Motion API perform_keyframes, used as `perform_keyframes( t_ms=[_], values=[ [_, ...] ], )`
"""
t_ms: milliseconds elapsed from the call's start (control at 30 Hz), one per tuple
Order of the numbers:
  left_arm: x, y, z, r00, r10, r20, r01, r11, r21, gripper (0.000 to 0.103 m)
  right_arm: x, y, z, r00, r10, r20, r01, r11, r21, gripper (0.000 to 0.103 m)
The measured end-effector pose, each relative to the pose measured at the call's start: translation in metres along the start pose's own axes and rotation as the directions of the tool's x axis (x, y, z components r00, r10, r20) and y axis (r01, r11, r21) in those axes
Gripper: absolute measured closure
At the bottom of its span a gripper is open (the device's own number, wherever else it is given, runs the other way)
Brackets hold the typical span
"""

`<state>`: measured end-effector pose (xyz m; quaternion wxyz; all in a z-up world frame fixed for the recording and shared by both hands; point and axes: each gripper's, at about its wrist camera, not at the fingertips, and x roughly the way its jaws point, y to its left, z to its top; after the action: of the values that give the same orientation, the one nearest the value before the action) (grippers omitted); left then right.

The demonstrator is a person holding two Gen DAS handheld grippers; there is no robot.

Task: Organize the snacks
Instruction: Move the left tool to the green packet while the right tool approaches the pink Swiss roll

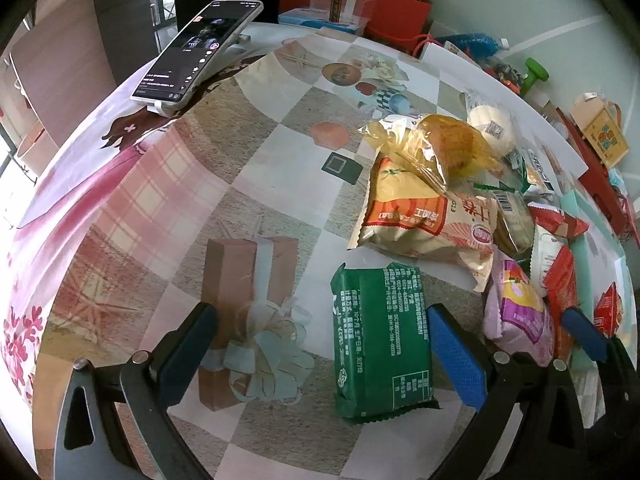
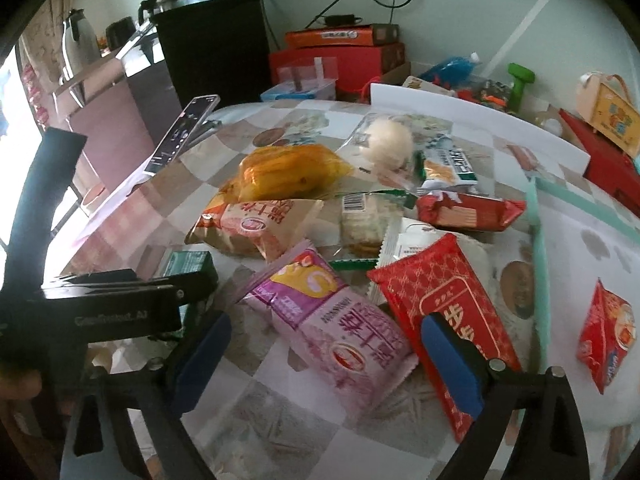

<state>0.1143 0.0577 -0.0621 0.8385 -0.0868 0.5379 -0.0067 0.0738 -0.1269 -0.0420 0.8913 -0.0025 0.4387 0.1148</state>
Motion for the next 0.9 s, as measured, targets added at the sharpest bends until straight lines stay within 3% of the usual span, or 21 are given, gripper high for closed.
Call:
perform_keyframes(
  t_ms=[333, 600, 900],
  values=[
    [0.000, 0.000, 0.000, 1.000, -0.002, 0.000, 0.002, 1.000, 0.000, 0.000, 0.008, -0.003, 0.006, 1.000, 0.006, 0.002, -0.006, 1.000, -0.013, 0.006],
    [0.001, -0.001, 0.000, 1.000, -0.002, 0.001, 0.002, 1.000, -0.004, 0.000, 0.009, -0.001, 0.000, 0.997, 0.065, -0.053, -0.064, 0.998, 0.009, 0.006],
    [0.001, -0.001, -0.001, 1.000, -0.002, 0.001, 0.002, 1.000, -0.004, 0.000, 0.011, -0.004, -0.006, 0.992, 0.075, -0.104, -0.069, 0.996, 0.063, 0.010]
  ],
)
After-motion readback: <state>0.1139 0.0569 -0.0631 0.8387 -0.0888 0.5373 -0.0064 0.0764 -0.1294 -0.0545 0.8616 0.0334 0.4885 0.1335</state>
